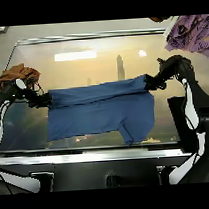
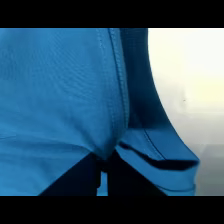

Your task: Fold the clothes and pants, and hang the long-sleeved shirts on hangers.

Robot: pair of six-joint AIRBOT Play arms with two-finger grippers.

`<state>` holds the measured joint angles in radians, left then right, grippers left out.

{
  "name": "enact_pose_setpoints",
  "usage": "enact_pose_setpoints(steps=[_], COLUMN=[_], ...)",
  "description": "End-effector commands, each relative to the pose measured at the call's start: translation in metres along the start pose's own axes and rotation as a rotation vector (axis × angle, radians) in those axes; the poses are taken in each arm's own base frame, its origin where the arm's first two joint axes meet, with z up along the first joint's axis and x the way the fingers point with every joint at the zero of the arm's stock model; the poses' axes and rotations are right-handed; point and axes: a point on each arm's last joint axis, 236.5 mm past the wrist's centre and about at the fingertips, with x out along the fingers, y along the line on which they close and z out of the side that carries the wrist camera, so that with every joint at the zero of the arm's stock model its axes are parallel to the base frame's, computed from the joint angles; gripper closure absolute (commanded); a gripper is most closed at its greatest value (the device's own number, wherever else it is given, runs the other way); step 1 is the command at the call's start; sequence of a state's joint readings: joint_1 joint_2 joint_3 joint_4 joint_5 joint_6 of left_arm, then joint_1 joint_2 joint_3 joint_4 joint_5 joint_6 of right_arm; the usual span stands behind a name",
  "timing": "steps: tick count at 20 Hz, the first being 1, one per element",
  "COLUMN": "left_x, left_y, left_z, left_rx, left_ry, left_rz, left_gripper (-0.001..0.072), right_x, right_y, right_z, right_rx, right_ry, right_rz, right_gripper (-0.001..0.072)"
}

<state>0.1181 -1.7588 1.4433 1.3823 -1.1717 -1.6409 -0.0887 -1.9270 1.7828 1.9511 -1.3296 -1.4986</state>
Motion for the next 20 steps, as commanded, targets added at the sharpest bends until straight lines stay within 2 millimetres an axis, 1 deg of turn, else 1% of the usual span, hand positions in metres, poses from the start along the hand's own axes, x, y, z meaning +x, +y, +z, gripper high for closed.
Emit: enact_pose_setpoints(steps=[1, 2, 3, 4, 5, 6, 7, 8, 9, 10, 11, 12, 13, 14, 16, 18, 20], left_x=[-0.001, -0.01, -0.025, -0.044, -0.064, -0.088, -0.107, -0.124, -0.135, -0.141, -0.143, -0.143, -0.14, -0.136, -0.124, -0.109, -0.099], left_y=[-0.013, -0.011, -0.008, -0.001, 0.008, 0.021, 0.035, 0.053, 0.071, 0.089, 0.103, 0.111, 0.112, 0.11, 0.098, 0.085, 0.074], left_z=[0.003, 0.008, 0.016, 0.024, 0.029, 0.031, 0.029, 0.02, 0.007, -0.011, -0.032, -0.05, -0.066, -0.079, -0.099, -0.115, -0.123], left_rx=[-0.027, -0.027, -0.028, -0.035, -0.05, -0.079, -0.109, -0.157, -0.201, -0.249, -0.301, -0.348, -0.385, -0.421, -0.459, -0.476, -0.484], left_ry=[-0.005, -0.022, -0.048, -0.087, -0.129, -0.172, -0.202, -0.227, -0.24, -0.243, -0.247, -0.253, -0.25, -0.245, -0.22, -0.177, -0.143], left_rz=[-0.053, -0.05, -0.046, -0.04, -0.036, -0.035, -0.03, -0.024, -0.017, -0.01, -0.014, -0.039, -0.079, -0.124, -0.212, -0.257, -0.289], left_gripper=[0.0225, 0.0166, 0.0166, 0.0166, 0.0166, 0.0166, 0.0166, 0.0166, 0.0167, 0.0167, 0.0167, 0.0167, 0.0167, 0.0167, 0.0167, 0.0167, 0.0167], right_x=[0.009, 0.004, -0.005, -0.019, -0.035, -0.054, -0.072, -0.088, -0.099, -0.105, -0.105, -0.102, -0.097, -0.089, -0.072, -0.057, -0.042], right_y=[-0.002, 0.0, -0.001, -0.003, -0.007, -0.013, -0.017, -0.025, -0.033, -0.044, -0.054, -0.061, -0.065, -0.064, -0.057, -0.053, -0.051], right_z=[-0.003, -0.004, -0.007, -0.012, -0.019, -0.022, -0.025, -0.03, -0.039, -0.056, -0.075, -0.098, -0.121, -0.147, -0.194, -0.232, -0.262], right_rx=[0.007, 0.004, -0.016, -0.057, -0.101, -0.083, -0.07, -0.05, -0.012, 0.041, 0.094, 0.151, 0.196, 0.224, 0.242, 0.267, 0.303], right_ry=[0.023, 0.022, 0.025, 0.033, 0.045, 0.037, 0.019, -0.007, -0.021, -0.02, -0.017, -0.01, 0.007, 0.038, 0.098, 0.139, 0.167], right_rz=[0.002, 0.007, -0.004, -0.016, -0.033, -0.026, 0.001, 0.035, 0.081, 0.121, 0.151, 0.18, 0.198, 0.204, 0.212, 0.219, 0.232], right_gripper=[0.0513, 0.0471, 0.0369, 0.0246, 0.0216, 0.0217, 0.0227, 0.0234, 0.0234, 0.0233, 0.0233, 0.0233, 0.0233, 0.0233, 0.0232, 0.0232, 0.0233])
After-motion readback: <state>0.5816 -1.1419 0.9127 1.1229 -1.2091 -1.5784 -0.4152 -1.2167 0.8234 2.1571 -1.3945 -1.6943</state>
